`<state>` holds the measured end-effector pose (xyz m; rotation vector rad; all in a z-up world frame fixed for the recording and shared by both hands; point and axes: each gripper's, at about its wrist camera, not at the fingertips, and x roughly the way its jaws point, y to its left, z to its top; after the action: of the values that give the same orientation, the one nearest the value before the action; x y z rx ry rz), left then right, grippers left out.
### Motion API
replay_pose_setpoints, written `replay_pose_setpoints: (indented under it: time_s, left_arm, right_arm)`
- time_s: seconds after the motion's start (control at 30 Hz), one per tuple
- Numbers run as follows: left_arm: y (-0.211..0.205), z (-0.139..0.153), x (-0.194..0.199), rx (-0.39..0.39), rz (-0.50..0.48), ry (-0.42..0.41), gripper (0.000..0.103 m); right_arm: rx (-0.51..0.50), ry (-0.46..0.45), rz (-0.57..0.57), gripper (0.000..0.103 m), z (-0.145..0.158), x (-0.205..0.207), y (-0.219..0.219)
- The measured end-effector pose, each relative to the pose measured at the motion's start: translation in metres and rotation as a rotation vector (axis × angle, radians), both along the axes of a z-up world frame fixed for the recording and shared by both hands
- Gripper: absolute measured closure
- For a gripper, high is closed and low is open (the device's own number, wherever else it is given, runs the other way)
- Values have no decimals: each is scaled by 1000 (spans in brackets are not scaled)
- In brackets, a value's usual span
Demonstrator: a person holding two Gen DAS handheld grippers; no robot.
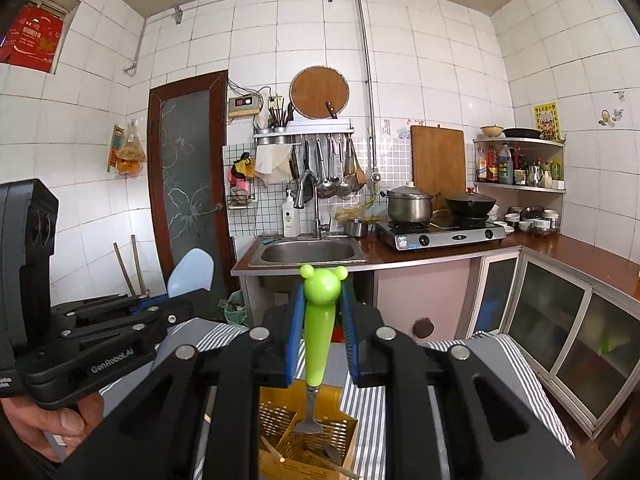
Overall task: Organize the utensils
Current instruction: 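Lower the held spatula and fork into the yellow basket, then open both tools to release the spatula and fork into the basket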
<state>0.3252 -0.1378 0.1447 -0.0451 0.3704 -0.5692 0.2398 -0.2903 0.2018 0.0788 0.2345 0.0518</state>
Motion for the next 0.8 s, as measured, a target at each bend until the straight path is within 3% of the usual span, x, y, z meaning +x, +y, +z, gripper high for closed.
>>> replay_pose_setpoints:
  time_s: [0.33,0.8]
  left_arm:
    - [-5,-22,34,-3,-1,36,98]
    - [-9,-26,37,16,23,46,98]
  right_arm:
    - [7,21,5,84,-10,22,-2]
    - [12,33,14,84,-15,29,-1]
